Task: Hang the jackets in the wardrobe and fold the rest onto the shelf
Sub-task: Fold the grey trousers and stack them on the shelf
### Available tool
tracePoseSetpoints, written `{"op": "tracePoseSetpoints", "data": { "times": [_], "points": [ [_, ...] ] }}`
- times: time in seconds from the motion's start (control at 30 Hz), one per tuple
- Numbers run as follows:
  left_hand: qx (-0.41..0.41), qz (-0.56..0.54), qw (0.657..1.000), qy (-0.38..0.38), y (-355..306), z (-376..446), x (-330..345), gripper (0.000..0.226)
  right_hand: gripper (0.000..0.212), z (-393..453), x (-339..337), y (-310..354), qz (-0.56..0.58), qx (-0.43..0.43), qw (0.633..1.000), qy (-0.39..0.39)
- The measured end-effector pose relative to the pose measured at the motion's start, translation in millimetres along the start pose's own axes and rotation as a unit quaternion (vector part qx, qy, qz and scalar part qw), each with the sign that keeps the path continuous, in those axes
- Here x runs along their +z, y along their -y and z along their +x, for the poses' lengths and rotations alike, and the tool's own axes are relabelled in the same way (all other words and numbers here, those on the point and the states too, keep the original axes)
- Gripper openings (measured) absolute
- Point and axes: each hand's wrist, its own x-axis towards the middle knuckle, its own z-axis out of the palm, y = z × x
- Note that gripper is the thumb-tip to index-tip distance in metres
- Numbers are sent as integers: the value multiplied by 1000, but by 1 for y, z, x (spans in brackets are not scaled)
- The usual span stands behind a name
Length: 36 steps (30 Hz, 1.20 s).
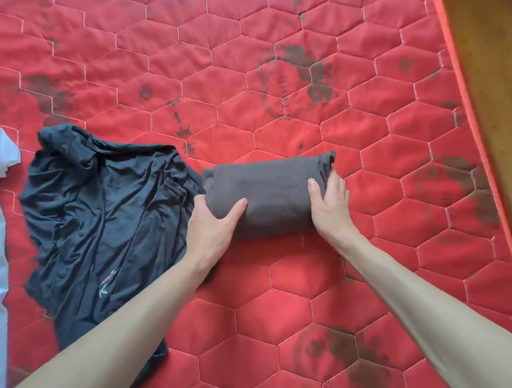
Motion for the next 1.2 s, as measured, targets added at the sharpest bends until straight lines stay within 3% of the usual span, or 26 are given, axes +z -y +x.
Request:
{"op": "tracePoseSetpoints", "data": {
  "times": [0.1,0.27,0.4,0.47,0.57,0.8,1.0,1.2],
  "points": [
    [-33,134,990,-18,-8,11,3,76,65,-3,8,-8,-190,-3,982,-9],
    [-53,206,977,-10,-19,23,5,84,66,-6,13,-7,-204,-1,978,-33],
    [-128,82,987,43,-21,32,2,83,57,-15,16,0,-150,-55,985,-61],
    [-182,-34,980,74,-21,30,3,73,55,-15,15,1,-122,-40,990,-60],
    [-208,-111,968,84,-17,29,5,65,56,-8,10,5,-65,7,996,-59],
    [-124,-212,964,105,2,20,10,46,68,7,0,7,-24,2,998,-53],
    [-35,-271,955,113,8,-5,-6,55,49,8,-23,13,98,23,994,32],
    [10,-332,939,87,-20,-50,-54,75,45,-22,-55,69,164,-43,984,51]
  ]
}}
